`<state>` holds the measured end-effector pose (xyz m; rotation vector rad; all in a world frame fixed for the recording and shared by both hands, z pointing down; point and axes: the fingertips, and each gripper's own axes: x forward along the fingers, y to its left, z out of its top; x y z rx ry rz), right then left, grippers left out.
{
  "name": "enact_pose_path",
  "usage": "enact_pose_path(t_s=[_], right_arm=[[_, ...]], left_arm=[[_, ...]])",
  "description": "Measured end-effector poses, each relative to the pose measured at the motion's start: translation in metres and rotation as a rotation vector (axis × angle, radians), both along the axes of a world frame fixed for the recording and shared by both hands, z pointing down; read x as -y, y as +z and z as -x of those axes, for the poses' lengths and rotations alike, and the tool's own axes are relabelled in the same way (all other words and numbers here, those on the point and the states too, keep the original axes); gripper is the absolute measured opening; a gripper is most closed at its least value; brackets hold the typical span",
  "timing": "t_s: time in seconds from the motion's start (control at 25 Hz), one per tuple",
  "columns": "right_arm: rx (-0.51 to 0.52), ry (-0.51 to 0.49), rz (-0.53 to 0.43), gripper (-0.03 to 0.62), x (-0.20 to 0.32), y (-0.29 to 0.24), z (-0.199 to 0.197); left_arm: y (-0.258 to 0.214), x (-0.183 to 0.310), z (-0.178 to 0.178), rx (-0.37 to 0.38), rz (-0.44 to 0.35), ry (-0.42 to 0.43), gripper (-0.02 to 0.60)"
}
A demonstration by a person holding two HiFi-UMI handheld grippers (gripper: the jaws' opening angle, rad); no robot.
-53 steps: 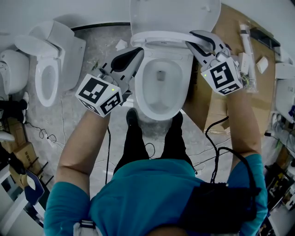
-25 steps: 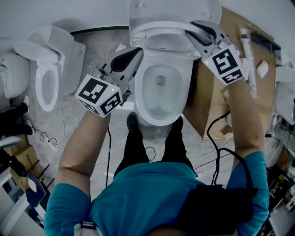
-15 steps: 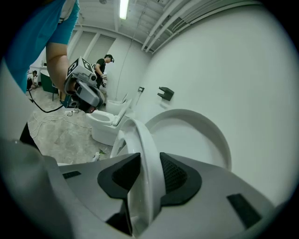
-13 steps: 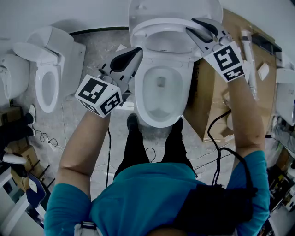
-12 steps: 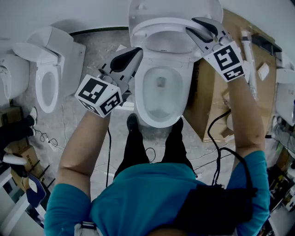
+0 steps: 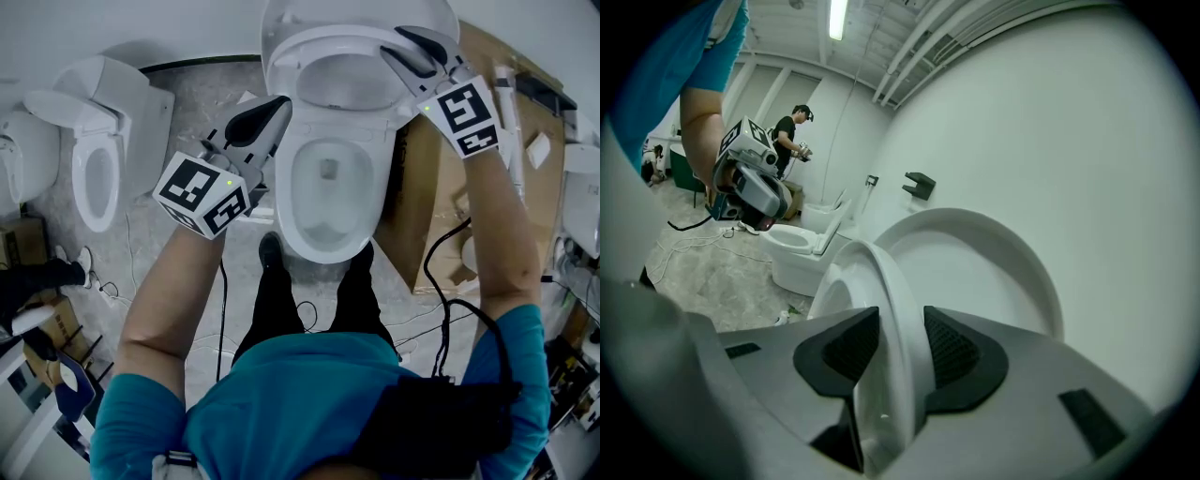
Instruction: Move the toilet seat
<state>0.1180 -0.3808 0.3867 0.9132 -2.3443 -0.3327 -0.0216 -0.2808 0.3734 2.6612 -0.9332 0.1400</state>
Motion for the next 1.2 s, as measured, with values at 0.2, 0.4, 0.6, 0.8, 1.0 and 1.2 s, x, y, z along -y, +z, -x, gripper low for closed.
enact_pose_path(t_s=[0.2, 0.4, 0.6, 0.8, 1.0, 1.2], right_arm=[[0.012, 0.019, -0.002, 0.156, 0.014, 0.002, -0.003], [0.029, 0.032, -0.002, 0.163, 0.026, 0.002, -0.005], [0.036, 0.025, -0.007, 0.163, 0.028, 0.001, -0.005], [0.039, 0.02, -0.007, 0.163, 0.029, 0.003, -0.006], [0.042, 0.021, -0.009, 0.164, 0.03, 0.004, -0.006], [0.043, 0.029, -0.006, 0.164, 0.028, 0.002, -0.006]], left_arm=[[0.004, 0.008, -0.001, -0.001, 0.004, 0.0, 0.003], [0.005, 0.016, 0.002, -0.002, 0.007, -0.005, 0.003], [0.007, 0.023, 0.004, -0.005, 0.01, -0.007, 0.003], [0.011, 0.027, 0.003, -0.008, 0.014, -0.007, 0.003], [0.013, 0.028, 0.001, -0.011, 0.017, -0.006, 0.003], [0.01, 0.024, 0.001, -0.015, 0.016, -0.01, 0.003]])
